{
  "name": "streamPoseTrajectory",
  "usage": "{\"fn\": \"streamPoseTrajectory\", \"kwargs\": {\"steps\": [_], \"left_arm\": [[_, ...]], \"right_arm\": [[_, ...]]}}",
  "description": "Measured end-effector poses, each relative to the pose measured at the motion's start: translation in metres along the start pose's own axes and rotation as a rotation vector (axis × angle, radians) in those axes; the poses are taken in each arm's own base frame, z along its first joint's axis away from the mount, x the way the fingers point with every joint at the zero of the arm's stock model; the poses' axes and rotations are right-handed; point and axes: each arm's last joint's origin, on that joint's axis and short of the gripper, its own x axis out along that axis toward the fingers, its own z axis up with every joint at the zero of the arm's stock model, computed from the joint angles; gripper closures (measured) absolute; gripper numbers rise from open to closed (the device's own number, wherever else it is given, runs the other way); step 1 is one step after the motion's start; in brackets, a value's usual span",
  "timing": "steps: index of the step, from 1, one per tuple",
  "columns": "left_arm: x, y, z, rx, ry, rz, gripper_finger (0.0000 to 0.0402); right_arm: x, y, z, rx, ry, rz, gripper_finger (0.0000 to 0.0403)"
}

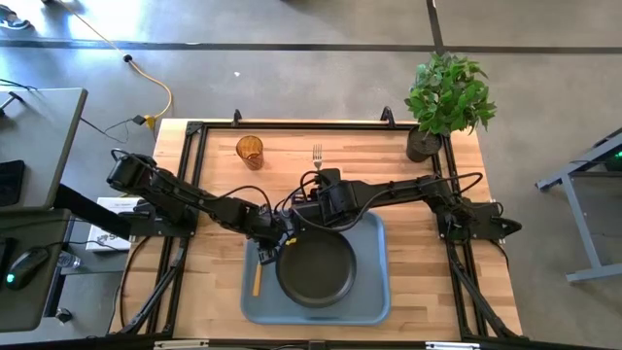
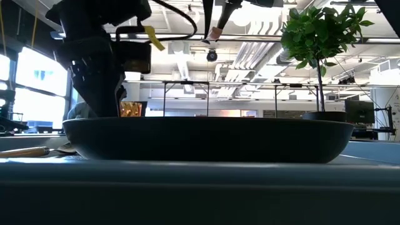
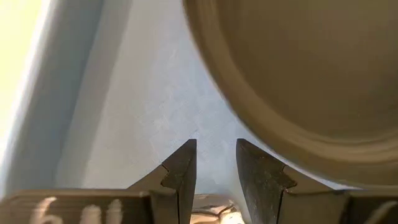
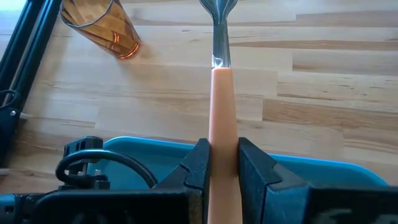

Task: Pick and place plate/cup/fork/spoon on tray
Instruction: Put the brown fork on the blue serving tray to the left of the black plate

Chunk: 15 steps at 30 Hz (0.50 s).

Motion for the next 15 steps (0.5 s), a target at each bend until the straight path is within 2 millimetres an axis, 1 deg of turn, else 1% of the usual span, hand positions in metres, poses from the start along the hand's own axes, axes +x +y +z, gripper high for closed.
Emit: {"fn": "streamPoseTrajectory", "kwargs": {"steps": [7, 15], "left_arm": [[0.016, -0.001, -0.004, 0.002, 0.071, -0.025, 0.0300], [0.015, -0.002, -0.002, 0.001, 0.052, -0.046, 0.0300]], "right_arm": [[0.000, 0.000, 0.000, -0.003, 0.000, 0.000, 0.0367], [0.000, 0.000, 0.000, -0.004, 0.000, -0.001, 0.0367]]}}
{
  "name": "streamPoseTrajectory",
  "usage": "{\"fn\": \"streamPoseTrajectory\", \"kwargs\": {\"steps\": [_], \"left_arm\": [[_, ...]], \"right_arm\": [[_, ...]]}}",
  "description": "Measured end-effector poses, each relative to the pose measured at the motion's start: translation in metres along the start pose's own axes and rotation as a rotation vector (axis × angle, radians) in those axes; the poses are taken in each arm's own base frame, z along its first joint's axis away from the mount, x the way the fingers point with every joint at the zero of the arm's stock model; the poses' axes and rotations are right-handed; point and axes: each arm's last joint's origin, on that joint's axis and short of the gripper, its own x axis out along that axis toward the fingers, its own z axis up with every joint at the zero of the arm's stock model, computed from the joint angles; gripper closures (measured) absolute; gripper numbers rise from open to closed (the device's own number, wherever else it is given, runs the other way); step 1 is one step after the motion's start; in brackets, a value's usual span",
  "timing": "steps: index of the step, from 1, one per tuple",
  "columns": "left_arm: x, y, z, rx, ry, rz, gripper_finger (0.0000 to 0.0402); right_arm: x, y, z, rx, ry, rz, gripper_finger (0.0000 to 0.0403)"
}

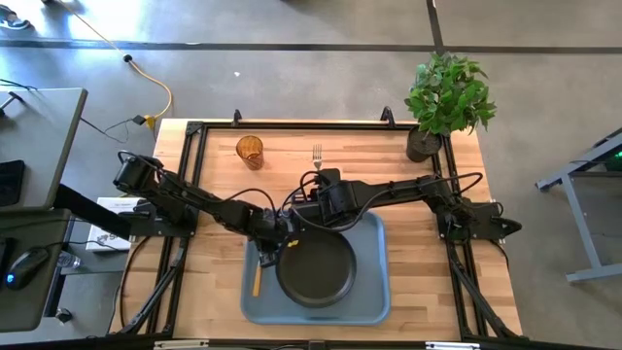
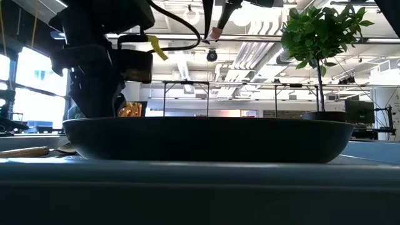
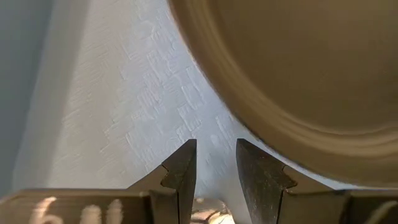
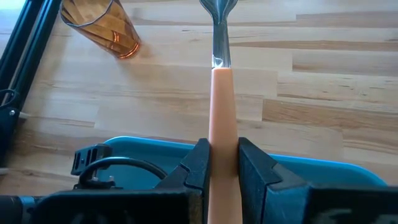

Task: Pick and place plate/cup/fork/spoon on tray
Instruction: Put the brown fork on the blue serving tray to the left of the black plate

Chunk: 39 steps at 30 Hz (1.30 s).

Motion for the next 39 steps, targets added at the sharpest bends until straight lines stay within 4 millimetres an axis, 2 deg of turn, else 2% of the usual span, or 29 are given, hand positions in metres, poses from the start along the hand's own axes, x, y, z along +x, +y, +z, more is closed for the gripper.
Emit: {"fn": "streamPoseTrajectory", "kwargs": {"steps": [20, 28, 33, 39], "left_arm": [[0.000, -0.005, 0.009, 0.037, -0.086, -0.057, 0.0300], [-0.001, 0.003, 0.009, 0.019, -0.056, -0.046, 0.0300], [-0.018, 0.012, 0.008, -0.005, -0.031, -0.032, 0.0300], [-0.059, 0.019, 0.002, 0.016, -0.074, -0.007, 0.0300]], "right_arm": [[0.000, 0.000, 0.000, -0.005, 0.000, 0.000, 0.0367], [0.000, 0.000, 0.000, -0.004, 0.007, 0.000, 0.0367], [0.000, 0.001, -0.001, 0.002, 0.021, 0.008, 0.0367], [-0.003, 0.006, -0.005, 0.028, 0.032, 0.061, 0.0367]]}}
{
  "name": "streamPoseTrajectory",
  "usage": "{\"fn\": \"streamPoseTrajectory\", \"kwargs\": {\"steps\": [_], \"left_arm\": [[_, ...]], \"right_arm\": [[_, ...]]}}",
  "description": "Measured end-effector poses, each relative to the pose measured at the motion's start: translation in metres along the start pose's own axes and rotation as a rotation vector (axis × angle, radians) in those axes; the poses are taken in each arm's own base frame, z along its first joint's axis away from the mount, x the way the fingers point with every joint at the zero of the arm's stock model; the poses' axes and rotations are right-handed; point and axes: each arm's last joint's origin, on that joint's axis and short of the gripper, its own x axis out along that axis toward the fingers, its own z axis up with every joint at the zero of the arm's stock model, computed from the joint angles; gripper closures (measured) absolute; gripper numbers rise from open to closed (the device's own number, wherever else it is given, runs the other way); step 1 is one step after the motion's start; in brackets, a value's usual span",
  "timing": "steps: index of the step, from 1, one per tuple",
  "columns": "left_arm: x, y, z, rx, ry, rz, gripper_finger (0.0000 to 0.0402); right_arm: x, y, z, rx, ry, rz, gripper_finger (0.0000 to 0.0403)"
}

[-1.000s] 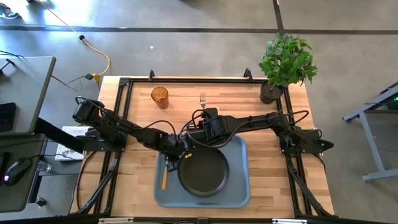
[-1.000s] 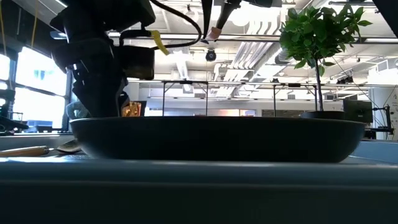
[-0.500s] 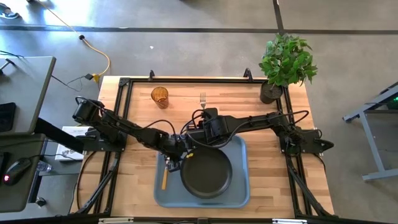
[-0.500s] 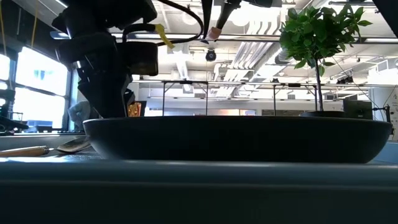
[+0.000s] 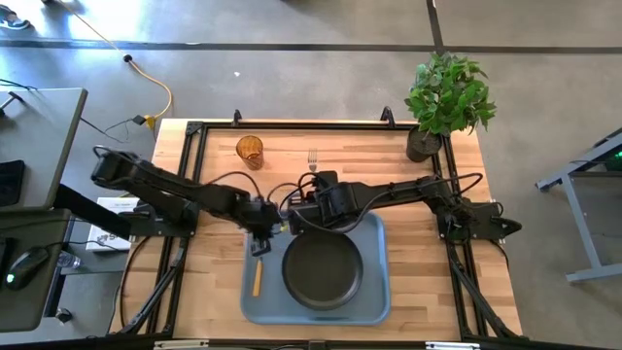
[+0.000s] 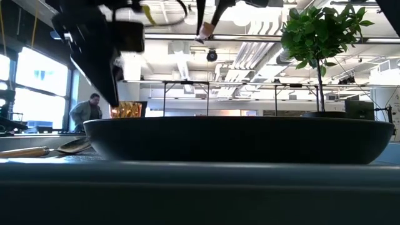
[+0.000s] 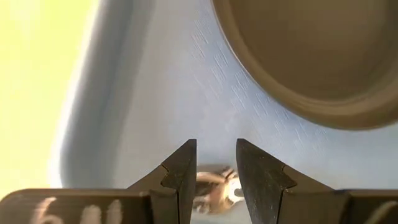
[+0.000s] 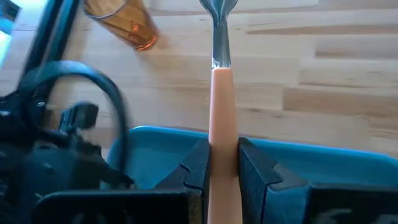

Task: Pick and place plate/cup/fork/spoon on tray
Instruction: Put the brown fork on the blue serving tray to the left of the black plate

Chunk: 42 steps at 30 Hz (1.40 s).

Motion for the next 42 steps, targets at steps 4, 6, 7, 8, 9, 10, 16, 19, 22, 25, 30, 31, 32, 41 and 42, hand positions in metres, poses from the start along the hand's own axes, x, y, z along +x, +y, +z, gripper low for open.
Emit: {"fn": "streamPoseTrajectory", "kwargs": {"steps": [4, 6, 7, 8, 9, 10, 16, 19, 22, 25, 30, 31, 32, 41, 42], "left_arm": [[-0.029, 0.003, -0.005, 0.039, -0.054, 0.017, 0.0300], [-0.042, 0.005, -0.008, 0.048, -0.083, 0.025, 0.0300], [-0.048, 0.006, -0.009, 0.050, -0.096, 0.027, 0.0300], [-0.055, 0.008, -0.012, 0.055, -0.105, 0.033, 0.0300], [-0.061, 0.009, -0.013, 0.058, -0.120, 0.033, 0.0300], [-0.066, 0.010, -0.015, 0.058, -0.131, 0.034, 0.0300], [-0.097, 0.016, -0.029, 0.059, -0.199, 0.022, 0.0300], [-0.110, 0.019, -0.034, 0.098, -0.247, 0.009, 0.0300], [-0.121, 0.021, -0.039, 0.132, -0.277, 0.003, 0.0300], [-0.130, 0.024, -0.046, 0.132, -0.293, -0.003, 0.0300], [-0.141, 0.030, -0.058, 0.123, -0.295, -0.004, 0.0300], [-0.142, 0.031, -0.061, 0.120, -0.293, 0.001, 0.0300], [-0.143, 0.032, -0.063, 0.119, -0.286, 0.011, 0.0300], [-0.147, 0.036, -0.068, 0.106, -0.290, 0.073, 0.0300], [-0.147, 0.036, -0.068, 0.105, -0.290, 0.073, 0.0300]], "right_arm": [[-0.005, 0.004, -0.007, 0.028, 0.010, 0.052, 0.0367], [-0.008, 0.007, -0.012, 0.052, 0.016, 0.083, 0.0367], [-0.010, 0.009, -0.014, 0.063, 0.019, 0.103, 0.0367], [-0.012, 0.010, -0.017, 0.073, 0.023, 0.123, 0.0367], [-0.014, 0.012, -0.020, 0.078, 0.027, 0.141, 0.0367], [-0.016, 0.013, -0.022, 0.084, 0.031, 0.159, 0.0367], [-0.026, 0.023, -0.035, 0.144, 0.042, 0.277, 0.0367], [-0.027, 0.028, -0.044, 0.169, 0.060, 0.335, 0.0367], [-0.026, 0.034, -0.053, 0.196, 0.084, 0.394, 0.0367], [-0.022, 0.040, -0.063, 0.217, 0.098, 0.426, 0.0367], [-0.016, 0.052, -0.076, 0.261, 0.132, 0.504, 0.0367], [-0.014, 0.055, -0.079, 0.268, 0.150, 0.522, 0.0366], [-0.012, 0.057, -0.083, 0.271, 0.164, 0.534, 0.0366], [0.018, 0.068, -0.116, 0.308, 0.308, 0.532, 0.0366], [0.022, 0.069, -0.120, 0.306, 0.318, 0.526, 0.0366]]}}
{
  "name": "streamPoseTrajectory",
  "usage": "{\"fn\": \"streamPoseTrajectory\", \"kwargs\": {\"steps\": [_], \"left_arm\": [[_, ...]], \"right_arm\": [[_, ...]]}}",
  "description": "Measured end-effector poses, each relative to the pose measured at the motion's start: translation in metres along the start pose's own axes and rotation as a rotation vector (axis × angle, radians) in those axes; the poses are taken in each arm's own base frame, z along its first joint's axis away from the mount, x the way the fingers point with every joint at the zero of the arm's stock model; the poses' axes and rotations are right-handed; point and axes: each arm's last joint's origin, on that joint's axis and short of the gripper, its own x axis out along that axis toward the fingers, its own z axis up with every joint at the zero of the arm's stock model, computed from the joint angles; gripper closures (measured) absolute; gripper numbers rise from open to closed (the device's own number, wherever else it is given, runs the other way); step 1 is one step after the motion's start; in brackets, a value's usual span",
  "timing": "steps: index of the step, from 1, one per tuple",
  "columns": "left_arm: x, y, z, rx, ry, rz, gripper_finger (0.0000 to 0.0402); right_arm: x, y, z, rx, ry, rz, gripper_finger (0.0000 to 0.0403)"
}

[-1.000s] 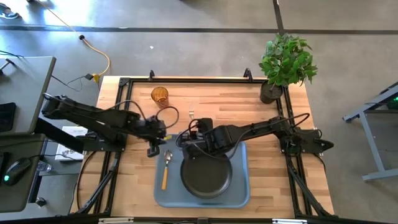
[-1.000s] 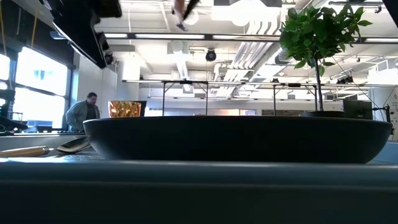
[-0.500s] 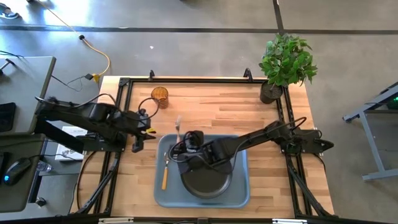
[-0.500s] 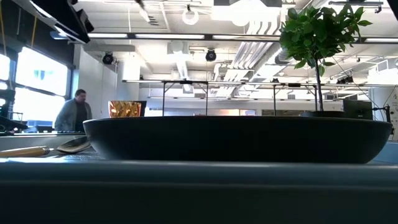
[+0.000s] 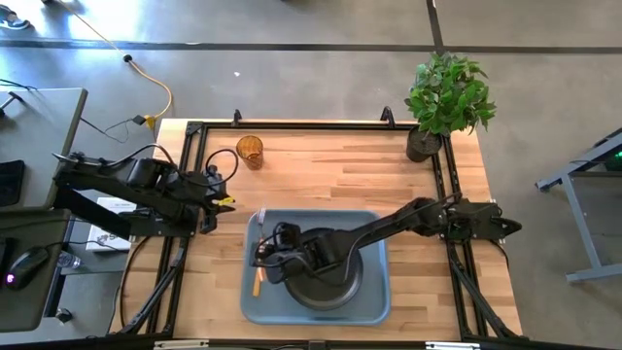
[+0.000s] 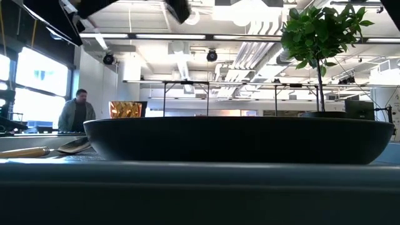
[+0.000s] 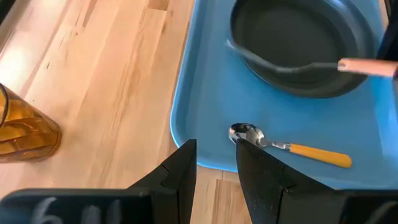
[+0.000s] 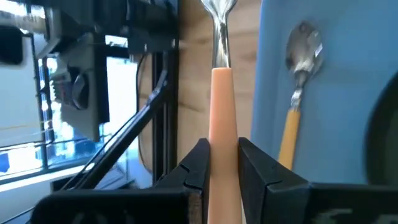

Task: Pick and place plate/cup/fork/spoon on tray
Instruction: Put the brown fork on the blue serving tray to the left of the black plate

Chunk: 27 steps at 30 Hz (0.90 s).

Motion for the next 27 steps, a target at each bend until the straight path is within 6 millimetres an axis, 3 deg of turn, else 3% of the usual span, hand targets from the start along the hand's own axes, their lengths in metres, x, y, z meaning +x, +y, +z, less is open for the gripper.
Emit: {"fn": "streamPoseTrajectory", "kwargs": {"steps": [14, 27], "left_arm": [[0.000, 0.001, -0.001, -0.048, 0.007, 0.022, 0.0300], [0.000, 0.001, -0.001, -0.051, 0.007, 0.023, 0.0300]], "right_arm": [[0.020, -0.023, -0.029, 0.084, 0.070, -0.058, 0.0366], [0.056, -0.053, -0.041, 0.117, 0.089, -0.147, 0.0365]]}}
